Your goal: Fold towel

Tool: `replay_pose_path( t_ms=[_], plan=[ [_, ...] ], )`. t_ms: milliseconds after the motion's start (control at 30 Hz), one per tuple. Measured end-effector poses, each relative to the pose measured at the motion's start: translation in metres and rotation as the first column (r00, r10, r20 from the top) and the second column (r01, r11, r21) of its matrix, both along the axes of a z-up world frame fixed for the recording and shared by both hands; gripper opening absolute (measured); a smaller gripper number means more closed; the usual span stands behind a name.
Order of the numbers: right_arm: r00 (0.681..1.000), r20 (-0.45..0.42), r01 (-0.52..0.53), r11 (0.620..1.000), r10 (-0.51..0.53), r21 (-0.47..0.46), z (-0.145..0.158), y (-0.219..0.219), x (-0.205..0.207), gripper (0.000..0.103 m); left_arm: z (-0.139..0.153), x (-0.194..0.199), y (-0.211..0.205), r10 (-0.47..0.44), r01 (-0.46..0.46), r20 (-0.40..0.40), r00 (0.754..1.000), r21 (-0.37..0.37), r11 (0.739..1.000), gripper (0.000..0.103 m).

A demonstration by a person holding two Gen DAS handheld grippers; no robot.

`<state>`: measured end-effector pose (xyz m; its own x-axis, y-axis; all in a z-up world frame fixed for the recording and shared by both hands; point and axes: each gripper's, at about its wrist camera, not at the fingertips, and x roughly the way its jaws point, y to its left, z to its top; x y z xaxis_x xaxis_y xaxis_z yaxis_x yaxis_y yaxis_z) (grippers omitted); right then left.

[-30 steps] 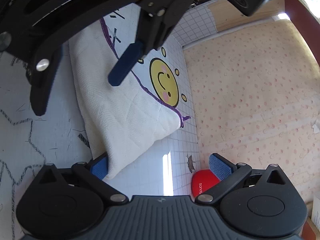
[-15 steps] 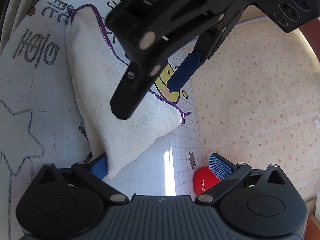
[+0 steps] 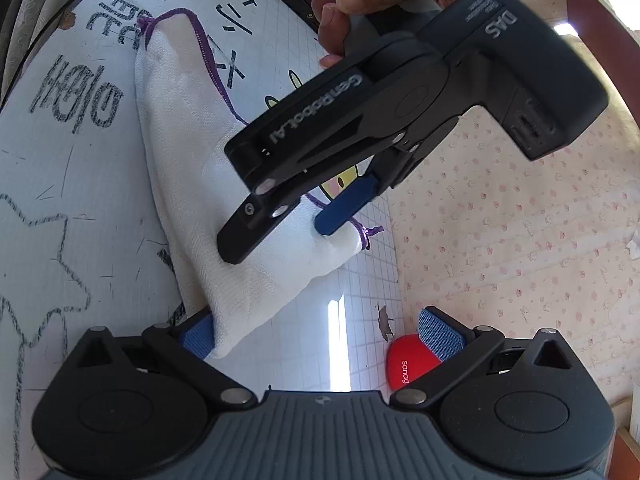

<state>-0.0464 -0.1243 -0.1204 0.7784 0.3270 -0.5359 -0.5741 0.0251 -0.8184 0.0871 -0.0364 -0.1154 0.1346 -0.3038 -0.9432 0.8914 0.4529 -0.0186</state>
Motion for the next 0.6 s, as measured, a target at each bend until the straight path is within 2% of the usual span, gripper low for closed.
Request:
replay_pose_path(
  t_ms=[200,267,367,600],
  plan=[
    [0.998,-0.008,0.055,0.998,-0.055,-0.005,0.003,-0.011,-0.005,0.102,-0.001,-0.004,0.001,0.012,-0.012,0.007,1.0,-0.004,1.0,0.098],
    [0.997,-0.014,0.076,0.996,-0.076,-0.046,0.001,-0.014,-0.007,0.102,-0.001,-0.004,0.002,0.013,-0.013,0.009,1.0,-0.006,1.0,0.099],
    [0.995,-0.005,0.1,0.994,-0.1,-0.049,0.003,-0.024,-0.017,0.102,-0.001,-0.005,0.002,0.015,-0.015,0.011,1.0,-0.01,1.0,0.099],
    [0.998,-0.004,0.055,0.998,-0.055,-0.014,0.008,-0.011,-0.021,0.102,-0.001,-0.001,-0.002,0.012,-0.012,0.014,1.0,-0.006,1.0,0.1]
  ],
)
